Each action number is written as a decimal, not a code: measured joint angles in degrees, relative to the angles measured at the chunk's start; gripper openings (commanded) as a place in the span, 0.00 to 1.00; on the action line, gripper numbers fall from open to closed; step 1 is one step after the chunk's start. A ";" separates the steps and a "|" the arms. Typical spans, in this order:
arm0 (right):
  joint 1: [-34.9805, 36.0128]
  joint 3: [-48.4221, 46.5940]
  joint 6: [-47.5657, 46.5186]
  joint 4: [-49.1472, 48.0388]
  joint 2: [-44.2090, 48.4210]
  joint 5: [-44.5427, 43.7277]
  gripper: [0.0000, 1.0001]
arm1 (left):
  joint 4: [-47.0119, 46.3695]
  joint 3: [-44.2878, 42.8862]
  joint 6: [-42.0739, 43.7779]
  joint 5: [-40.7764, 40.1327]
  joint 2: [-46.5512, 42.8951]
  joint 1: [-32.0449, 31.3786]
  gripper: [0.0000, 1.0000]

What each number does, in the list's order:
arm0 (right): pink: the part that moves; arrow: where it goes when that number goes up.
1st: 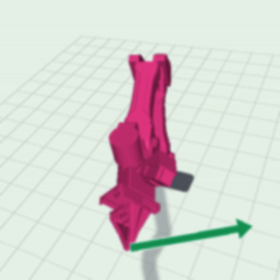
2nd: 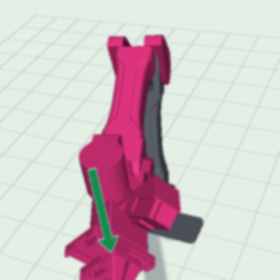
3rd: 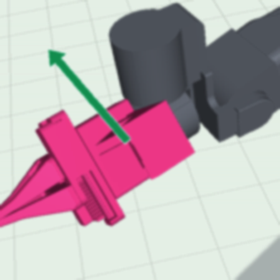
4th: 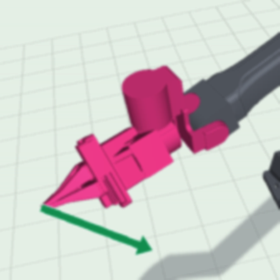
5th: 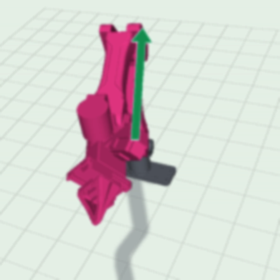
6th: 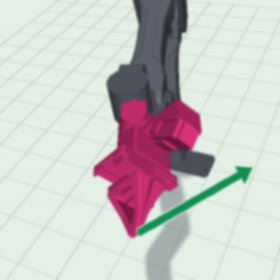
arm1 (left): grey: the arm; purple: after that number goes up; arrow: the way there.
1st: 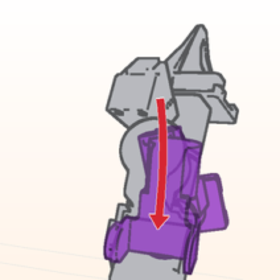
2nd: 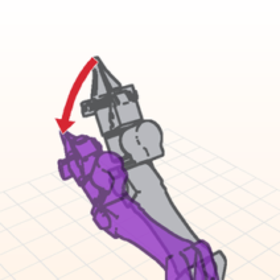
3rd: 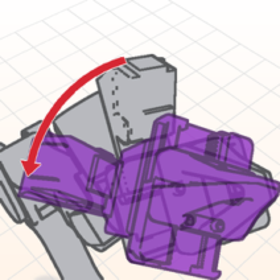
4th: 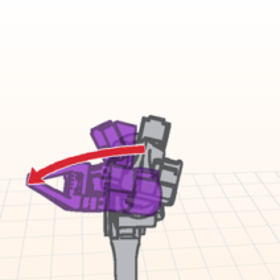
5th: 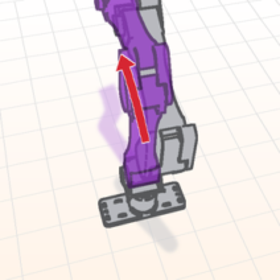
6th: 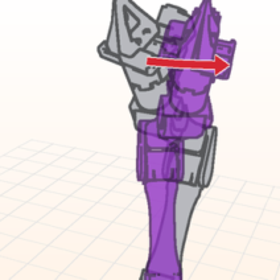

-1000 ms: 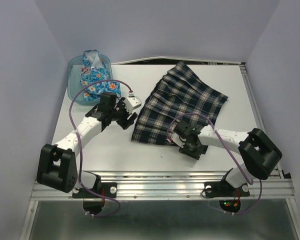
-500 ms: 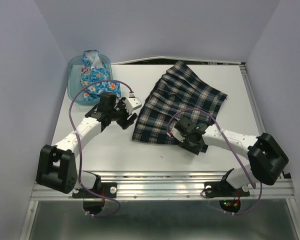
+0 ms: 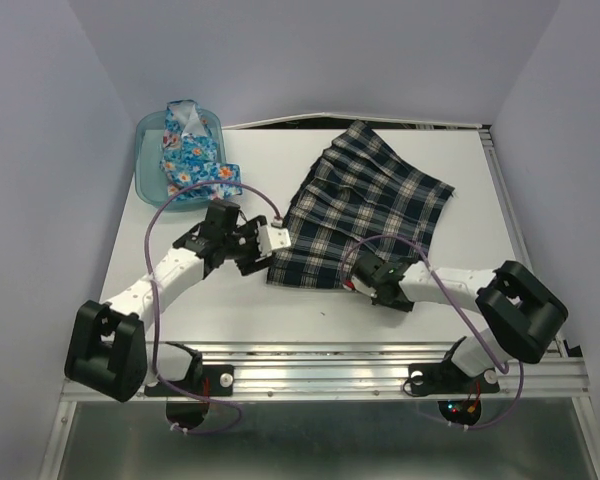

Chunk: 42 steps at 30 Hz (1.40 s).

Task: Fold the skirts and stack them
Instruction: Fold the skirt

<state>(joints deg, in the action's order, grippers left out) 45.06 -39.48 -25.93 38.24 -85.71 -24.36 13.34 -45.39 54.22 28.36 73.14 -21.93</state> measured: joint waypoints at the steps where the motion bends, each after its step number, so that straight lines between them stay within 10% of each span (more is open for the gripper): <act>1: -0.02 0.20 0.07 -0.26 -0.13 -0.26 0.03 | -0.66 2.16 1.88 -0.48 -1.29 -1.40 0.74; 16: -0.39 -0.35 -0.83 -0.76 2.89 7.26 0.01 | -10.71 8.96 12.41 -4.20 5.09 -12.04 0.66; 25: -0.39 -2.99 -2.36 1.70 5.64 17.59 0.01 | -11.93 7.78 13.11 -6.25 10.49 -11.26 0.02; 42: -0.28 -32.06 -6.47 22.84 6.51 53.37 0.01 | 8.02 -3.06 3.39 -4.79 -26.91 -3.82 0.00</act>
<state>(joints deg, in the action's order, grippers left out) 44.77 -71.55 -32.40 61.08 -79.20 29.02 21.37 -48.45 57.60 23.57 46.24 -25.76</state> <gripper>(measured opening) 0.015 0.037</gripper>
